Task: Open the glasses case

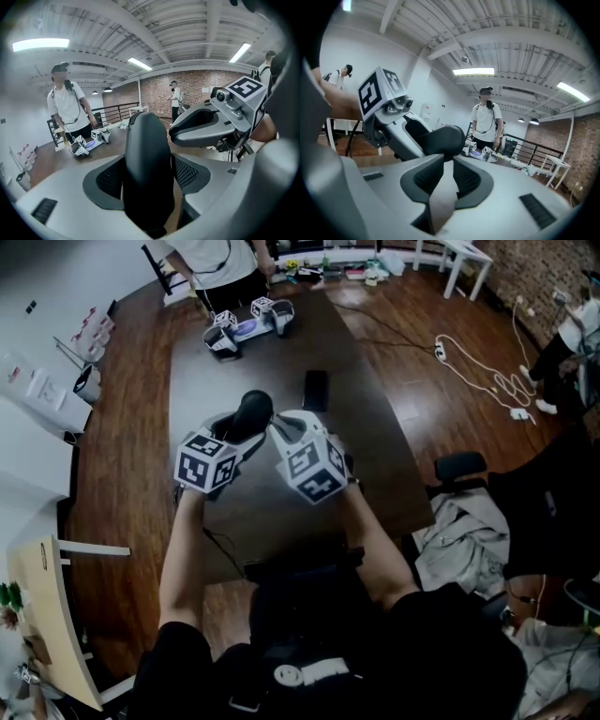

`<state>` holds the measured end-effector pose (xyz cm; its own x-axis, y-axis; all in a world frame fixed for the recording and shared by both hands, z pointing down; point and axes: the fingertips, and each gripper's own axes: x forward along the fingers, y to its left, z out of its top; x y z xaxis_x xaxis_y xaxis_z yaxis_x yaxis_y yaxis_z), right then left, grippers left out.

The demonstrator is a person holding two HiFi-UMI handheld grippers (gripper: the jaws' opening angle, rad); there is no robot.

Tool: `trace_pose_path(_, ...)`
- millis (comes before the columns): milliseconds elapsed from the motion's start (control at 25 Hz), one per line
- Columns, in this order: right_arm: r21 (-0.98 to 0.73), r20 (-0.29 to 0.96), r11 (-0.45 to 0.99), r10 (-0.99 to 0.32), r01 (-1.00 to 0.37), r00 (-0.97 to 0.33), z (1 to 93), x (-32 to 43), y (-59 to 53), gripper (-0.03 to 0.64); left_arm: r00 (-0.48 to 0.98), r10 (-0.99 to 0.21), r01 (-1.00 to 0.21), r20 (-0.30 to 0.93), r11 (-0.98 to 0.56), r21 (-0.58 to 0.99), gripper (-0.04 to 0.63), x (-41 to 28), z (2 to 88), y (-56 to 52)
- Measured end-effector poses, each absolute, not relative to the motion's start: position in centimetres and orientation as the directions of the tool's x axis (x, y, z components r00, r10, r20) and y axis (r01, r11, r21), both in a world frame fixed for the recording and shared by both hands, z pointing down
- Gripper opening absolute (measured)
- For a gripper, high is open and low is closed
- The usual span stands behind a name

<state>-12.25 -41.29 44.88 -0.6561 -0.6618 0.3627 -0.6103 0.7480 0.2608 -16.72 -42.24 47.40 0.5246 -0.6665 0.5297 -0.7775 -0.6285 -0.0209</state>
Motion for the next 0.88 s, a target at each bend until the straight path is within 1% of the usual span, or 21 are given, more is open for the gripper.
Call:
trace_pose_path(80, 0.262, 0.366, 0.74, -0.67, -0.62, -0.645, 44.9, -12.1, -41.4, 0.089, 0.528, -0.664, -0.758, 0.53, -0.649, -0.059, 0.307, -16.2, 47.0, -41.9)
trace_pose_path(200, 0.319, 0.397, 0.725, -0.688, -0.611, -0.608, 45.5, -11.7, -41.8, 0.089, 0.528, -0.663, -0.737, 0.531, -0.668, -0.101, 0.307, -15.8, 46.4, -41.7)
trace_pose_path(360, 0.374, 0.417, 0.716, -0.698, -0.589, -0.582, 46.3, -11.6, -42.1, 0.087, 0.539, -0.66, -0.724, 0.524, -0.68, -0.111, 0.307, -15.8, 45.8, -41.8)
trace_pose_path(520, 0.307, 0.456, 0.742, -0.664, -0.596, -0.593, 47.0, -11.8, -42.5, 0.087, 0.537, -0.663, -0.724, 0.522, -0.68, -0.119, 0.304, -16.1, 45.7, -41.8)
trace_pose_path(800, 0.17, 0.504, 0.818, -0.552, -0.55, -0.664, 47.6, -12.7, -41.4, 0.087, 0.524, -0.697, -0.694, 0.489, -0.682, -0.229, 0.302, -16.6, 45.1, -41.4)
trace_pose_path(880, 0.155, 0.501, 0.82, -0.545, -0.55, -0.672, 47.6, -12.7, -41.4, 0.087, 0.529, -0.701, -0.69, 0.478, -0.683, -0.239, 0.302, -16.6, 44.8, -41.5)
